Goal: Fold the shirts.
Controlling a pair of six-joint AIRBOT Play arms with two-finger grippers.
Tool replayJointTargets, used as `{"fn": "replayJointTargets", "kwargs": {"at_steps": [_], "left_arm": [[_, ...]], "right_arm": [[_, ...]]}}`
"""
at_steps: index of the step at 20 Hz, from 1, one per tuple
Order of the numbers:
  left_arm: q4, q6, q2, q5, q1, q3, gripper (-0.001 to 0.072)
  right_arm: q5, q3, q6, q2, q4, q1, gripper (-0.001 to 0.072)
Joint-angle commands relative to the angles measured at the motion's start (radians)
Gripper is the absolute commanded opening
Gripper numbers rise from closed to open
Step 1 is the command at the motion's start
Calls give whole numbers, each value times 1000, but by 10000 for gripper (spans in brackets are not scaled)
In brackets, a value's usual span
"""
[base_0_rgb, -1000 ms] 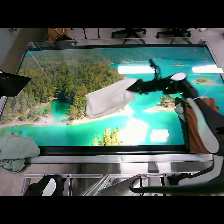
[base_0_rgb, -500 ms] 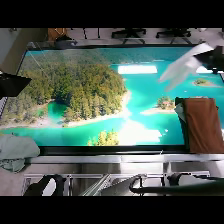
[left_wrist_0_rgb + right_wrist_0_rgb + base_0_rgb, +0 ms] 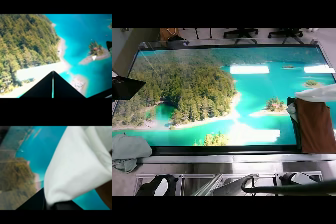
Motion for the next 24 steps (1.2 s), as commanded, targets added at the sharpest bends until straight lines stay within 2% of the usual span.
{"fn": "replayJointTargets", "kwargs": {"at_steps": [1, 5, 7, 8, 9, 10, 11, 13, 16, 17, 18, 19, 21, 24], "left_arm": [[0, 2, 0, -3, 1, 1, 16], [1, 2, -1, -4, 1, 1, 16], [1, 2, -1, -4, 1, 1, 16], [1, 2, -1, -5, 1, 1, 16], [2, 2, -1, -5, 1, 1, 16], [2, 2, -1, -5, 1, 1, 16], [1, 2, 0, -5, 1, 1, 16], [2, 2, -1, -4, 1, 1, 16], [1, 2, 0, 14, 1, 1, 16], [1, 1, -1, 20, 1, 1, 16], [1, 1, -1, 21, 1, 0, 16], [2, 1, -2, 20, 1, 0, 16], [-19, 2, -1, 22, 1, -27, 16], [-74, 11, 39, 51, -13, -202, 16]], "right_arm": [[124, -23, 145, 83, -320, -19, 21], [149, -227, 168, 164, -565, -19, 22], [170, -328, 138, 181, -679, -19, 33], [172, -345, 122, 174, -723, -19, 111], [163, -341, 122, 164, -731, -19, 395], [134, -331, 119, 153, -722, -18, 644], [101, -316, 104, 140, -682, -18, 660], [20, -282, 101, 111, -538, -14, 643], [-156, -274, 90, 86, -203, 44, 219], [-213, -274, 51, 79, -114, 89, 55], [-260, -274, 14, 76, -78, 152, 23], [-296, -276, 2, 72, -90, 234, 22], [-351, -307, -8, 72, -146, 412, 22], [-389, -402, -9, 73, -273, 679, 21]]}}
